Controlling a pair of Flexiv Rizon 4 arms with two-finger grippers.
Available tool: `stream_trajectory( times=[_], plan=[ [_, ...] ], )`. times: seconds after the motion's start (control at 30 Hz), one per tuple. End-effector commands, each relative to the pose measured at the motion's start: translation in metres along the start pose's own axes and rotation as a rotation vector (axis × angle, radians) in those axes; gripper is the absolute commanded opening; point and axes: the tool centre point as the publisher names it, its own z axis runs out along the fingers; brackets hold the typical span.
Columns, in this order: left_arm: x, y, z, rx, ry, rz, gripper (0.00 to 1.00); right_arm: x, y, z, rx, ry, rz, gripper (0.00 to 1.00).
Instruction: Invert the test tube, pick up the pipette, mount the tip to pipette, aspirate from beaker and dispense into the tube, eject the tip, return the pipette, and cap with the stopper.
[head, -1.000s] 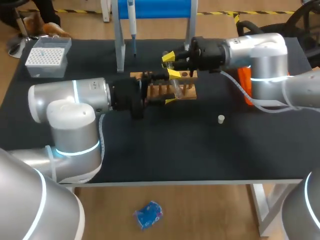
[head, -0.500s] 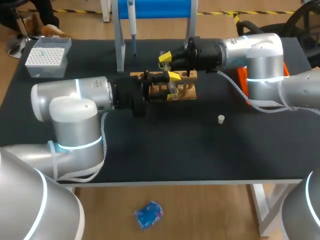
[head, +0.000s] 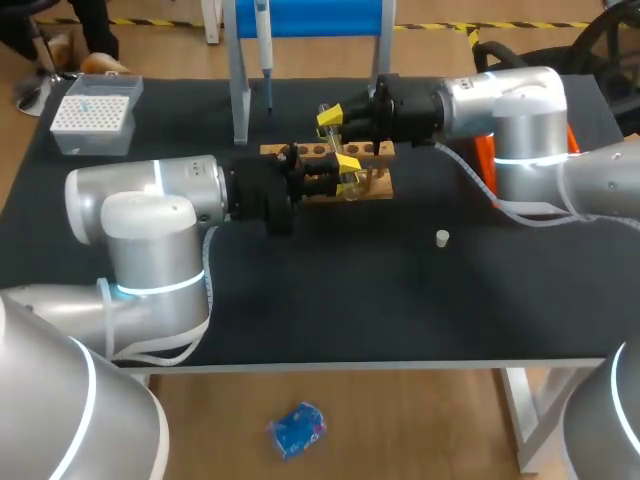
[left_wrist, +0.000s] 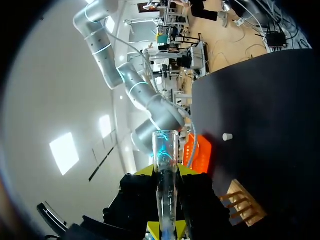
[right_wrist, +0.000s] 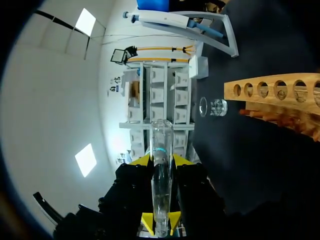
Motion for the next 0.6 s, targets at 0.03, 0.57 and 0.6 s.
stream_trajectory(
  times=[0.03, 0.57, 0.6],
  plan=[
    [0.001, 0.001, 0.002, -0.004, 0.001, 0.005, 0.00, 0.001, -0.001, -0.002, 0.010, -0.004, 0.005, 0.00],
    [-0.042, 0.014, -0.023, -0.050, -0.001, -0.266, 0.00, 0.020, 0.004, -0.054, -0.103, -0.076, -0.256, 1.00],
    [-0.045, 0.015, -0.025, -0.044, -0.006, -0.324, 0.00, 0.024, 0.005, -0.059, -0.097, -0.097, -0.315, 1.00]
  ],
)
